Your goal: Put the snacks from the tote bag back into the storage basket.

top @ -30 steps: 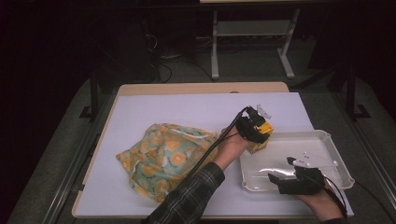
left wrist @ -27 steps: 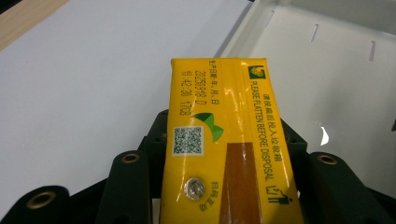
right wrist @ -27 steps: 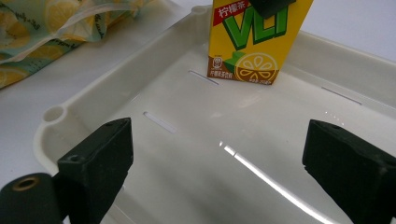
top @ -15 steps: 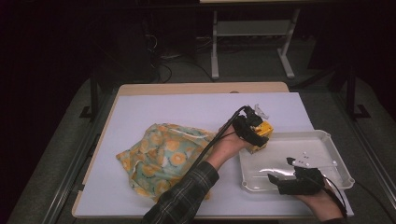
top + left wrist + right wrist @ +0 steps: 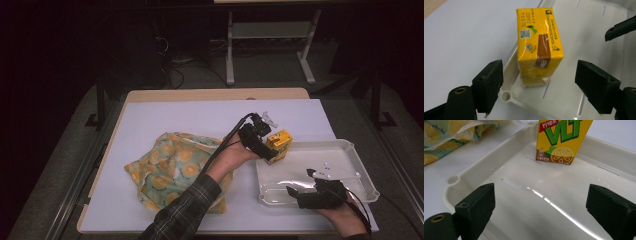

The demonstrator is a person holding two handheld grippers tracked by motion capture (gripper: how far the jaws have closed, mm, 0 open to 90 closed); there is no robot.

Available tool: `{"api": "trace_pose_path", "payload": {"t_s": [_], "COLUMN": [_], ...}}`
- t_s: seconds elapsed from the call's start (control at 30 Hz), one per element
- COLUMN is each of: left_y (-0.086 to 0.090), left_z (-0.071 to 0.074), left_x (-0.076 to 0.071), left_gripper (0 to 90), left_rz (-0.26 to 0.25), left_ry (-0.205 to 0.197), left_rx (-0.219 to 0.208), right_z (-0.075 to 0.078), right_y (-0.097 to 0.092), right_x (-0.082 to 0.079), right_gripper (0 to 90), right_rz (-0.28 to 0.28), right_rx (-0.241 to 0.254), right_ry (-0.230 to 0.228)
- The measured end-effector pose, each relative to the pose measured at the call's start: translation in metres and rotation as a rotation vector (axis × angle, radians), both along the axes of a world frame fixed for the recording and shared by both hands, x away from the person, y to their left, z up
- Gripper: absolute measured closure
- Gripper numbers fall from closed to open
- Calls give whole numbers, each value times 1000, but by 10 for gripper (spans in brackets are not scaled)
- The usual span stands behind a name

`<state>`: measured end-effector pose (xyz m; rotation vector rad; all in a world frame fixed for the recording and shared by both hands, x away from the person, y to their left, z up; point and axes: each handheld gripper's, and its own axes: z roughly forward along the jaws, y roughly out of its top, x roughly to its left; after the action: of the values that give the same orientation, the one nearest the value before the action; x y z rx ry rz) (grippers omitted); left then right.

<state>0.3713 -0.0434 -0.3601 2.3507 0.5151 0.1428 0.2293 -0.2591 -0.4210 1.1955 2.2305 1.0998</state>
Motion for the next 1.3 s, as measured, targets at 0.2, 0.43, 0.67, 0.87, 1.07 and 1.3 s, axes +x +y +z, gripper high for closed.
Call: {"api": "trace_pose_path", "payload": {"t_s": [0.2, 0.43, 0.67, 0.87, 1.07, 1.3], "left_y": [21, 44, 65, 96, 128, 167], "left_z": [2, 4, 6, 10, 10, 7], "left_x": [-4, -13, -22, -31, -39, -47], "left_gripper": [184, 154, 141, 144, 146, 148], "left_rz": [-20, -15, -3, 25, 57, 100], "left_ry": [7, 3, -4, -16, -21, -28], "left_rx": [44, 42, 49, 34, 7, -20], "right_z": [0, -1, -1, 0, 0, 0], "right_y": [0, 0, 1, 2, 3, 4], "right_x": [1, 1, 1, 1, 2, 6], "right_gripper": [81, 82, 82, 83, 83, 83], "right_rz": [1, -1, 1, 1, -2, -7], "right_rx": [-4, -5, -7, -15, -21, -31], "right_ry": [-2, 0, 5, 14, 14, 19]}}
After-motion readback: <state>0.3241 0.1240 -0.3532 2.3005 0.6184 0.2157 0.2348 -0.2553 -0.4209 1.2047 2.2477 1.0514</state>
